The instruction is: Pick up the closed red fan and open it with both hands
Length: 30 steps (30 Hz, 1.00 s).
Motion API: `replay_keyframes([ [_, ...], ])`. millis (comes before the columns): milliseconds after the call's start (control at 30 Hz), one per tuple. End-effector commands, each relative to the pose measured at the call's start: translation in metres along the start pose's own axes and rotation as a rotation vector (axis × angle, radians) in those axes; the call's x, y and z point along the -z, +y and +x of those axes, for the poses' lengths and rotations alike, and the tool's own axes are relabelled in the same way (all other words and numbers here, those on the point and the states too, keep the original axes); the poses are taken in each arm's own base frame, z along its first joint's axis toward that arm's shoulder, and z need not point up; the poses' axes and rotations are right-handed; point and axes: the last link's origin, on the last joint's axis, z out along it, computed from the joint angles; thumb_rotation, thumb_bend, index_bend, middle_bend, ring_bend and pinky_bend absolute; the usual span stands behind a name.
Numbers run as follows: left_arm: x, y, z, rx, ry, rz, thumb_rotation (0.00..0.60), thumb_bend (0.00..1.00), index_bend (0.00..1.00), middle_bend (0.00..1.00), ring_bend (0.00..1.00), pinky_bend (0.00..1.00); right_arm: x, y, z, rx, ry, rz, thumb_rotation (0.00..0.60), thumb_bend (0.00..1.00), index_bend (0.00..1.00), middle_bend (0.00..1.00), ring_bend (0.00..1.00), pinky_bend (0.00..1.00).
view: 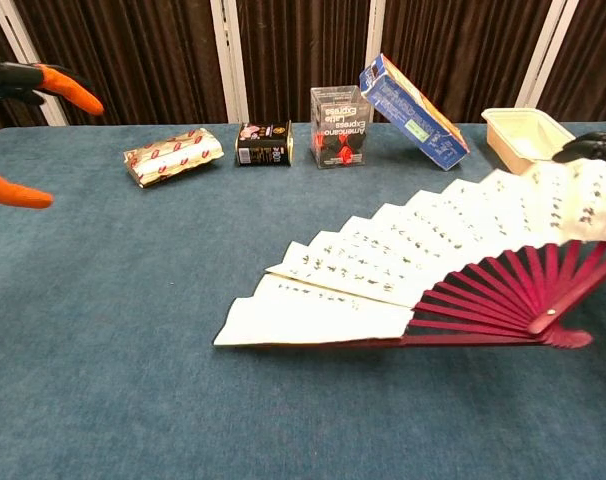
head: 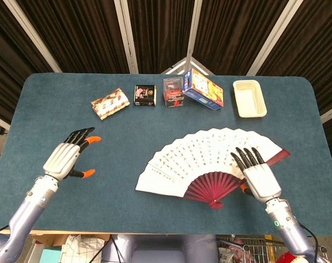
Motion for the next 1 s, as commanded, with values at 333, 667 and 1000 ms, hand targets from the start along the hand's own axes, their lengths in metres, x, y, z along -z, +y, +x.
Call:
replay_keyframes([
  [333,0.069,-0.032,0.001,-0.103,-0.011,0.040,0.600,0.08,0.10,0.00,0.00,0.00,0.025,0.036,-0.009,0.264,-0.078,-0.038,0.600,0.25,0.00,0.00,0.00,0.00],
  [667,0.114,-0.045,-0.011,-0.156,-0.078,0.066,0.600,0.08,0.06,0.00,0.00,0.00,0.041,0.041,-0.024,0.420,-0.204,0.037,0.600,0.21,0.00,0.00,0.00,0.00],
  [1000,0.149,-0.053,-0.018,-0.167,-0.048,0.092,0.600,0.07,0.03,0.00,0.00,0.00,0.059,0.042,-0.019,0.265,-0.109,-0.053,0.600,0.21,0.00,0.00,0.00,0.00],
])
